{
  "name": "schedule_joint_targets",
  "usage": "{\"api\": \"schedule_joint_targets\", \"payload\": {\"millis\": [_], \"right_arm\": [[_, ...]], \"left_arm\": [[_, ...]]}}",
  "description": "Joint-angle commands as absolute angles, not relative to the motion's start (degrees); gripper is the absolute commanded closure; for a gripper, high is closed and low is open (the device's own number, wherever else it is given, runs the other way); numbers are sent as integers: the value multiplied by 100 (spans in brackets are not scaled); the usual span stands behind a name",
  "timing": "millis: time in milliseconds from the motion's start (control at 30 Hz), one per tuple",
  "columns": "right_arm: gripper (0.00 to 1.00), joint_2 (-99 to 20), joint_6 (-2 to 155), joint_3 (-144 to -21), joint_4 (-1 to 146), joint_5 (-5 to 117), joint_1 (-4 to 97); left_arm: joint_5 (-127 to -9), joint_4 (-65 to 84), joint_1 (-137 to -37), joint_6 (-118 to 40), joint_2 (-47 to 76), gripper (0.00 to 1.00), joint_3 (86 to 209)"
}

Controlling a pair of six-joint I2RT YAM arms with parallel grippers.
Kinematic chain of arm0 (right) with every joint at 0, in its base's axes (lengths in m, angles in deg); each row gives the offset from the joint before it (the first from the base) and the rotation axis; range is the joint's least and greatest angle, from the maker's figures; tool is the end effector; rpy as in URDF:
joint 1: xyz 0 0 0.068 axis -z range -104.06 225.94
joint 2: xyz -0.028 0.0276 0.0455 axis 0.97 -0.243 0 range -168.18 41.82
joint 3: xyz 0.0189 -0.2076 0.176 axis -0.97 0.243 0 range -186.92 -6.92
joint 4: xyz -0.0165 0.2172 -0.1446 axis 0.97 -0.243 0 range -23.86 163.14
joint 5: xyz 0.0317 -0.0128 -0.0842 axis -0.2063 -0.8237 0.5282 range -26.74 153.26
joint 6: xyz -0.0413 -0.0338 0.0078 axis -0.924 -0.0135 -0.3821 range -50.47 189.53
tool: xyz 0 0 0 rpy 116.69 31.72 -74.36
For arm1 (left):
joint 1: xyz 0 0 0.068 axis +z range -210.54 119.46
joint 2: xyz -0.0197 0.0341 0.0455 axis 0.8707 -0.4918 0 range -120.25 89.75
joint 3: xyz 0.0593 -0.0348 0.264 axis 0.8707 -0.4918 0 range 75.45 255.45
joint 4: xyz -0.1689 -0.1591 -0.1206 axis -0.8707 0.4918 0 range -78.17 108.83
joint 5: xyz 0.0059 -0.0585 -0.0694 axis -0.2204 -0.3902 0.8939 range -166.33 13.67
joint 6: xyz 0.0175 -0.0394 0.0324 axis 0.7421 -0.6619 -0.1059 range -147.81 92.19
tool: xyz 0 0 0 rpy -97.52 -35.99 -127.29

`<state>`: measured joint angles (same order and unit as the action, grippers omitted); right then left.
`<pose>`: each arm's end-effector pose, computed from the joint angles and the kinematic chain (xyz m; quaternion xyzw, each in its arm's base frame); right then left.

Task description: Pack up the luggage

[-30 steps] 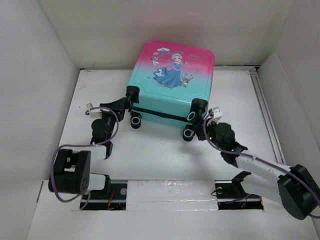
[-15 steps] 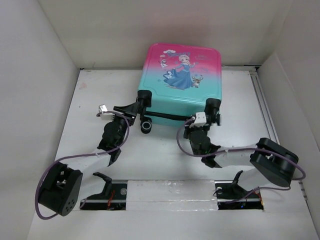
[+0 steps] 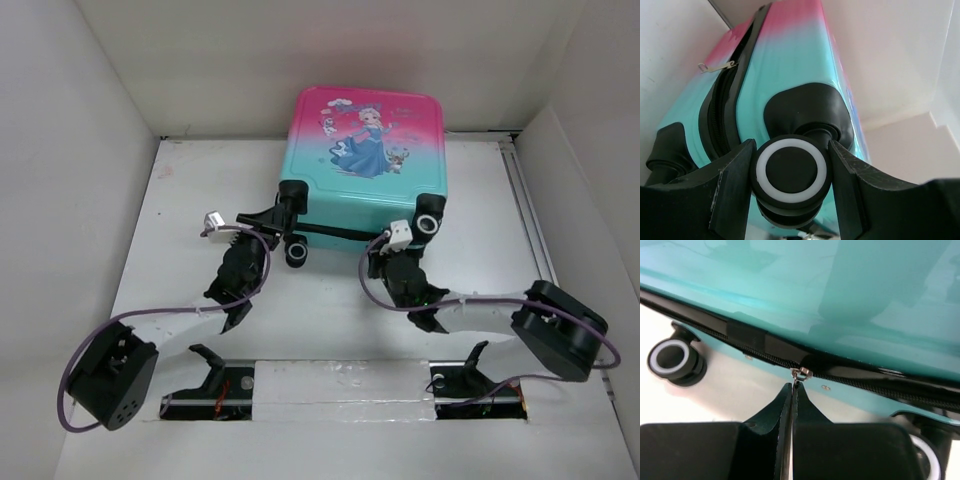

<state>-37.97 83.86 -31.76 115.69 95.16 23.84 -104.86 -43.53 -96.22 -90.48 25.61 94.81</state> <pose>0.1775 0.1974 0.1848 -0.0796 0.7647 0.1508 0.6214 0.1924 -0.1171 0.2404 -0.3289 0.5578 -0.4613 0.6065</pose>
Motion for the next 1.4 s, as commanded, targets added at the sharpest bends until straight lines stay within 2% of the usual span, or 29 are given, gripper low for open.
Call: {"api": "schedule_joint_targets", "payload": {"millis": [0, 100, 233, 367, 533, 633, 767, 933, 1100, 1267, 1367], "right_arm": [[100, -2872, 8887, -3196, 10940, 7307, 1582], [100, -2113, 8711, -3144, 9760, 7644, 1985], [100, -1557, 8273, -3380, 9389, 6662, 2733], [100, -2239, 8017, -4161, 9090, 5977, 2857], [100, -3786, 8491, -5153, 10240, 5167, 1726], [100, -4492, 8491, -5376, 10320, 5366, 1424], [100, -3651, 8544, -4492, 10180, 5807, 1983], [100, -2359, 8271, -3988, 9319, 5879, 2899], [100, -2593, 7990, -4083, 9318, 4827, 3665], [100, -3200, 7735, -4918, 9406, 4437, 3612], [100, -3026, 8059, -4518, 9897, 4436, 3385]], "left_arm": [[-8001, -4436, -10168, -8872, 3023, 100, 9971], [-8370, -4048, -10106, -8530, 3410, 100, 9971], [-8310, -3950, -10106, -8476, 3464, 100, 9971], [-8257, -4064, -10333, -8476, 3464, 100, 9901], [-7871, -4512, -10457, -8792, 3140, 100, 9848], [-7878, -4364, -10457, -8758, 3279, 100, 9848], [-8195, -3731, -10457, -8520, 4016, 100, 9795], [-7924, -3870, -10457, -8590, 3913, 100, 9795], [-7974, -4266, -10764, -8652, 3535, 100, 9786], [-8134, -4494, -11396, -8450, 2904, 100, 10243], [-8020, -4696, -11721, -8397, 2272, 100, 10752]]}}
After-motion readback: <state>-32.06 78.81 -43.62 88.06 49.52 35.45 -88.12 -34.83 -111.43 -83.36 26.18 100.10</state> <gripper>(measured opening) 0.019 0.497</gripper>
